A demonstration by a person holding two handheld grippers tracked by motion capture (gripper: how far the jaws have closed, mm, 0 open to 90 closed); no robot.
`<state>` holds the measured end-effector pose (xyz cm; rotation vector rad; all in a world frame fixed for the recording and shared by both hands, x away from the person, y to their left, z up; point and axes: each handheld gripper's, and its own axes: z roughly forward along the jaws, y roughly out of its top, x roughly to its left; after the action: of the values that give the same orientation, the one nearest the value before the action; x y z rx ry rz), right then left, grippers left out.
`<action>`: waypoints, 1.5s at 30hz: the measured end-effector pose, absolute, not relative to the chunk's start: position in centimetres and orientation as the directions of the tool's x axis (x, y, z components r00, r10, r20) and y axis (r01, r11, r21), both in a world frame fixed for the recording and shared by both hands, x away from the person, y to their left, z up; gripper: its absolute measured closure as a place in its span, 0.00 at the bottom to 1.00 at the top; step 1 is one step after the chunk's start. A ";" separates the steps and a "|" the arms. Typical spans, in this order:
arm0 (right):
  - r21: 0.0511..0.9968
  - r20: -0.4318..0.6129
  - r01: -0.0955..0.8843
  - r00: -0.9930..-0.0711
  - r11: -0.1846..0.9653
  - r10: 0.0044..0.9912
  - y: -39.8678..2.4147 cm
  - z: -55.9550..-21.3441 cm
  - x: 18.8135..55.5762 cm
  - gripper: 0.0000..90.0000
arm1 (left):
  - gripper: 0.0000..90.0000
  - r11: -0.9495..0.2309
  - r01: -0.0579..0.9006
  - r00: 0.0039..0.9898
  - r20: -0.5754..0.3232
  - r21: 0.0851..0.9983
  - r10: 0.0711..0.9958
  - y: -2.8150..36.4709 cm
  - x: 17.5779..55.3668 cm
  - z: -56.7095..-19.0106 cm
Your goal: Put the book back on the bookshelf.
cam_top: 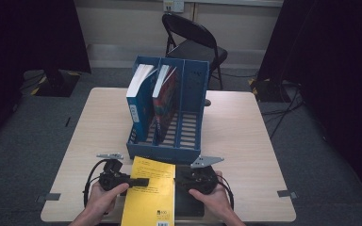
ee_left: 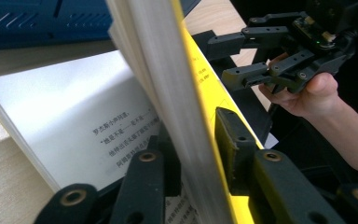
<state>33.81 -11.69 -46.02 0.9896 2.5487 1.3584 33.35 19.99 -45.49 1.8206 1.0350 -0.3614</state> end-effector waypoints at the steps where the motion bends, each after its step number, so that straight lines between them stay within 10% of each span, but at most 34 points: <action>1: 0.770 0.214 0.501 -0.786 0.395 0.580 -11.7 -46.0 33.8 0.58 | 0.83 -0.164 0.781 0.594 -0.636 0.602 0.492 20.0 33.3 -45.5; 19: 0.748 0.414 0.576 -0.793 0.330 0.447 -10.9 -46.5 34.1 0.30 | 0.88 -0.147 0.707 0.673 -0.596 0.691 0.438 19.5 32.6 -44.5; 45: 0.846 0.382 0.493 -0.826 0.203 0.416 -11.5 -40.1 35.5 0.65 | 0.88 -0.055 0.584 0.746 -0.509 0.810 0.429 20.3 32.7 -40.3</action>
<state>35.53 -11.53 -40.08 0.9423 2.4892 1.7959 32.65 20.30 -40.34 1.6828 0.8151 -0.1526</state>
